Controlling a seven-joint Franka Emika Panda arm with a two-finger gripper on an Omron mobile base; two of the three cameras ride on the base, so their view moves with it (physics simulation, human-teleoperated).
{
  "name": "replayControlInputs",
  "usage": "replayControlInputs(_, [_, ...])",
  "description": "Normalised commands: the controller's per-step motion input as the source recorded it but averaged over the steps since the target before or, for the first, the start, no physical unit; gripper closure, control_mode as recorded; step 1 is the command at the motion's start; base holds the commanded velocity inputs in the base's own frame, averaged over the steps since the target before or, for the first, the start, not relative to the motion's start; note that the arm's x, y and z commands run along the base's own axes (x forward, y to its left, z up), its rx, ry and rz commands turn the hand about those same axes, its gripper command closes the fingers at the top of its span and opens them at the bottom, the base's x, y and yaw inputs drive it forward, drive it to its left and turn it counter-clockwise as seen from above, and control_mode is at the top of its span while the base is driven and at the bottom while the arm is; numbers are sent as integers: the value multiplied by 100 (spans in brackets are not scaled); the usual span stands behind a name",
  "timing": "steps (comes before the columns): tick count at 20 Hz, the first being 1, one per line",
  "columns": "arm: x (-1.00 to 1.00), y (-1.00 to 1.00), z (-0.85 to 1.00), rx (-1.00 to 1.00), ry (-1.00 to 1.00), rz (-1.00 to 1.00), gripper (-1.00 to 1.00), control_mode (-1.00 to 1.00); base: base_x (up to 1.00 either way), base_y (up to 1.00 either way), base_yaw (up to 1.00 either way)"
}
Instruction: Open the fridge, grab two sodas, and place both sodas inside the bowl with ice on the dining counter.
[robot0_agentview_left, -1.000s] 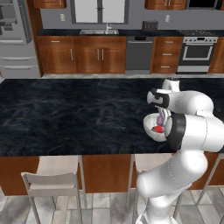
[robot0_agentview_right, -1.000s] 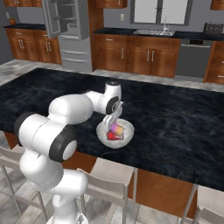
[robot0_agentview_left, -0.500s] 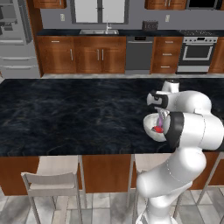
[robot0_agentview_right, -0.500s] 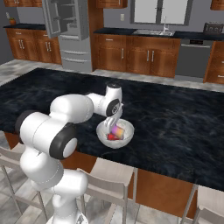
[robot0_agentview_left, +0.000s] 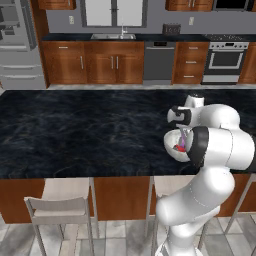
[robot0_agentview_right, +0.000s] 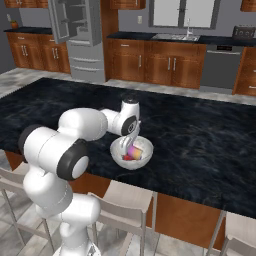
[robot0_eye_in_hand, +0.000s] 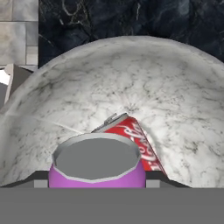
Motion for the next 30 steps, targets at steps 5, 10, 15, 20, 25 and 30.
replayControlInputs(5, [0,0,-5,0,0,1,100,-100,0,0,0])
replayControlInputs(10, [0,0,-7,0,0,2,100,-100,0,0,0])
replayControlInputs(15, [2,0,-9,0,0,2,100,-100,0,0,0])
replayControlInputs(20, [14,0,-7,0,0,3,100,-100,0,0,0])
replayControlInputs(25, [4,0,-10,0,-1,3,-100,-100,0,0,0])
replayControlInputs(30, [-3,0,-4,0,-6,2,-100,-100,0,0,0])
